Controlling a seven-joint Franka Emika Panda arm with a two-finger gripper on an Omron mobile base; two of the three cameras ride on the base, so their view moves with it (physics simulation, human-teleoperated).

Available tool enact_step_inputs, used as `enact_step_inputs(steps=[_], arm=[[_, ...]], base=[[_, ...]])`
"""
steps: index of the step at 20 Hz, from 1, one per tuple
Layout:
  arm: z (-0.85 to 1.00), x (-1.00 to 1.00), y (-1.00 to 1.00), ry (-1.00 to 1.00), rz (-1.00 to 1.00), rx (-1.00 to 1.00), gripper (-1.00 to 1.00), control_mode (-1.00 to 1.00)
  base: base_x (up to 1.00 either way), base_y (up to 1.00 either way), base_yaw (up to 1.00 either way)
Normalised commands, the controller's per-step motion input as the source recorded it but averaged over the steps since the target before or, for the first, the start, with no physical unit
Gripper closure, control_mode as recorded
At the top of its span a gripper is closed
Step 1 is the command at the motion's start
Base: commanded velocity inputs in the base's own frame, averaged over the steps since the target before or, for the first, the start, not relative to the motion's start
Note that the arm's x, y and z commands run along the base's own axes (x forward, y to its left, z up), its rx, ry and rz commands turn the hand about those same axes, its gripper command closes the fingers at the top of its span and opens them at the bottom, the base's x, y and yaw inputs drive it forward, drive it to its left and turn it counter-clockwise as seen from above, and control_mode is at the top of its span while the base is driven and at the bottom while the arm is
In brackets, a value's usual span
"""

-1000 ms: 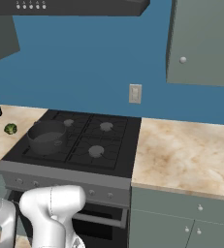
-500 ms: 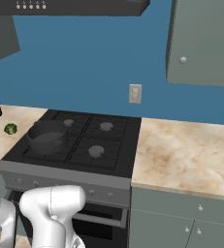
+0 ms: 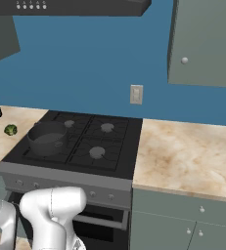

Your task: Turn on the burner for the pot on the stove. Wait thirty seconds for the pot to heat up. Then add the broccoli to the pot.

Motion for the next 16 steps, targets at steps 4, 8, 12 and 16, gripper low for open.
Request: enact_step_inputs(steps=[4,8,12,16], arm=[[0.00,0.00,0.00,0.00,0.00,0.00,1.00,-1.00],[0.00,0.00,0.00,0.00,0.00,0.00,1.00,-1.00],[0.00,0.00,0.00,0.00,0.00,0.00,1.00,-1.00],[0.00,0.00,0.00,0.00,0.00,0.00,1.00,-1.00]], base=[[0.00,0.00,0.00],[0.00,0.00,0.00],[0.00,0.00,0.00],[0.00,0.00,0.00]])
